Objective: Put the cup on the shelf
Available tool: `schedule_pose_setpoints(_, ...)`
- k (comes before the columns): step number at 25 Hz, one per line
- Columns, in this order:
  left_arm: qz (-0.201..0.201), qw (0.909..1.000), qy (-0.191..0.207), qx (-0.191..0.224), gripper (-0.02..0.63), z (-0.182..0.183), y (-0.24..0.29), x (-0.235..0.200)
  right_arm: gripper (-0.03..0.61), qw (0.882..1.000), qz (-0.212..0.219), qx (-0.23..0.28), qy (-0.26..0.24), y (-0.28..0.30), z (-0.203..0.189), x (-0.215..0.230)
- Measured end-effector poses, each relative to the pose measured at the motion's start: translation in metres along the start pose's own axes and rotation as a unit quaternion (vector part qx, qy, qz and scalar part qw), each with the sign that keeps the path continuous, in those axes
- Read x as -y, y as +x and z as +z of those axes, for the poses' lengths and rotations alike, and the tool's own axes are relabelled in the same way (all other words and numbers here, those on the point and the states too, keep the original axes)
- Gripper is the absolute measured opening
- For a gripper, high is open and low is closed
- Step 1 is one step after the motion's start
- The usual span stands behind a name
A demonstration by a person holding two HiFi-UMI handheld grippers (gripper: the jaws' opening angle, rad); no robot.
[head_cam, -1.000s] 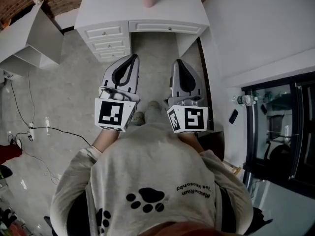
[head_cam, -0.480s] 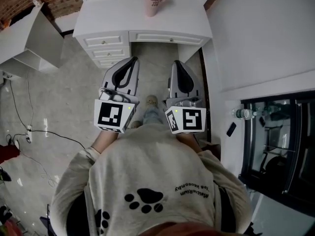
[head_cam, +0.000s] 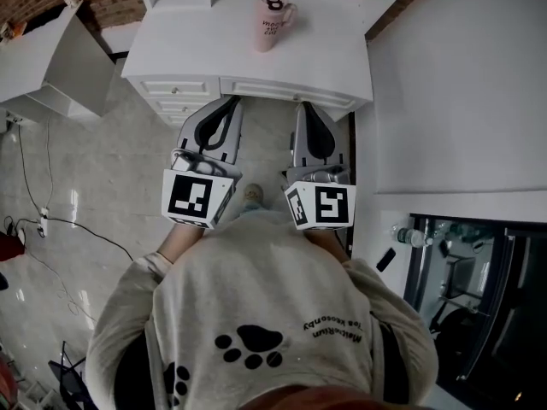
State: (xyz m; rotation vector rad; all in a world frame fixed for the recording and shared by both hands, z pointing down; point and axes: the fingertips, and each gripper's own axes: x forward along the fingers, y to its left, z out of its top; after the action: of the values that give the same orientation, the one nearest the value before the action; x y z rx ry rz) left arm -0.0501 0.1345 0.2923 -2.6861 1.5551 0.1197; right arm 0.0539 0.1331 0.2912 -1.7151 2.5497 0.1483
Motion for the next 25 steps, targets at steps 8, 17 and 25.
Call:
schedule_pose_setpoints(8, 0.046, 0.9989, 0.005, -0.007, 0.009, -0.008, 0.053, 0.0, 0.009, 0.999, 0.045, 0.005, 0.011, 0.047, -0.012, 0.049)
schedule_pose_setpoints(17, 0.059, 0.9981, 0.003, -0.02, 0.009, -0.022, 0.072, -0.002, 0.009, 0.998, 0.054, -0.011, 0.037, 0.058, -0.033, 0.067)
schedule_pose_setpoints(25, 0.06, 0.9979, -0.005, -0.026, 0.009, -0.034, 0.085, -0.012, 0.009, 0.998, 0.055, -0.008, 0.033, 0.067, -0.036, 0.071)
